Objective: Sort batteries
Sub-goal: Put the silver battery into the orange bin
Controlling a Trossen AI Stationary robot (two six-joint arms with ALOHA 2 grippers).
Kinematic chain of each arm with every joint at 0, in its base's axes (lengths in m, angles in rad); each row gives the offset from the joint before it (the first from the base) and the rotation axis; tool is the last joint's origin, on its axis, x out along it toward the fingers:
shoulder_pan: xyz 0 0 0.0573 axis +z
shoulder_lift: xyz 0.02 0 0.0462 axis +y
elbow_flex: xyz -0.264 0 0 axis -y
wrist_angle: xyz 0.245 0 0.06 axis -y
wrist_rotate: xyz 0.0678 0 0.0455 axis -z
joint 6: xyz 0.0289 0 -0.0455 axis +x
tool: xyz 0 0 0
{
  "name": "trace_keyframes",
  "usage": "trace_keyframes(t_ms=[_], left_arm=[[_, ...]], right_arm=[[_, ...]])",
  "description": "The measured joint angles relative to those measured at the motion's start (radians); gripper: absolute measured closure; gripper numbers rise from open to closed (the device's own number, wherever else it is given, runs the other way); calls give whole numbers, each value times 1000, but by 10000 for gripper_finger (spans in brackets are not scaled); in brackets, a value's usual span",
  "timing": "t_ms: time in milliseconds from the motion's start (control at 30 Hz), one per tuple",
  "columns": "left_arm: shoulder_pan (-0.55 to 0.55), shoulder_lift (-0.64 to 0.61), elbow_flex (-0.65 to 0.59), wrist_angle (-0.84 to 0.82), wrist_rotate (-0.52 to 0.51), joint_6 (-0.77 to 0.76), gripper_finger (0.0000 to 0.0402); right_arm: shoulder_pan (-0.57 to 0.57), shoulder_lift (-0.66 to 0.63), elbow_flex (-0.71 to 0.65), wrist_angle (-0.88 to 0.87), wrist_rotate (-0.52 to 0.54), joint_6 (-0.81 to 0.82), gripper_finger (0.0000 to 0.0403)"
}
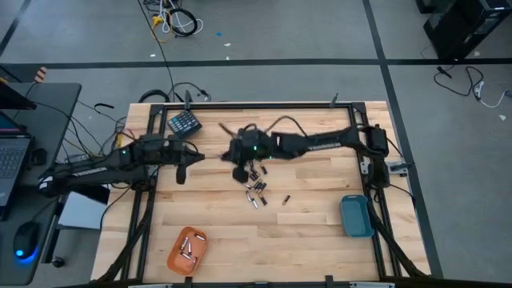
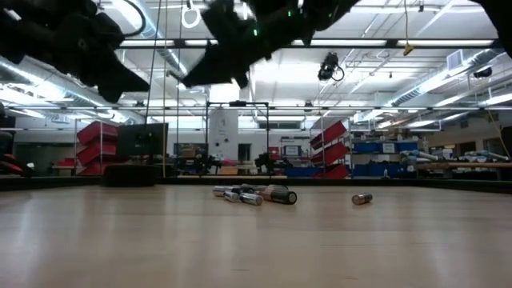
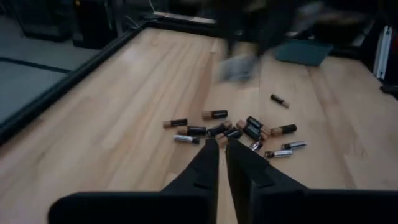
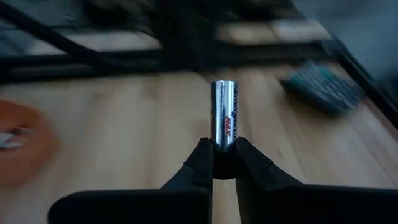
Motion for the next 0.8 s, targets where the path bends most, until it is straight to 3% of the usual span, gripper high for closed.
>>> trace_keyframes(t_ms=[233,400,800], left_arm=[[0,58,-41,129,92,-51,297],[0,89,-42,243,171,-50,253],[0,209,-42,418,203,-47,243]], right_arm=[[90,13,-2,38,127,-50,377],[99,11,-2,45,137,-49,377],[99,11,-1,76,140,-62,377]])
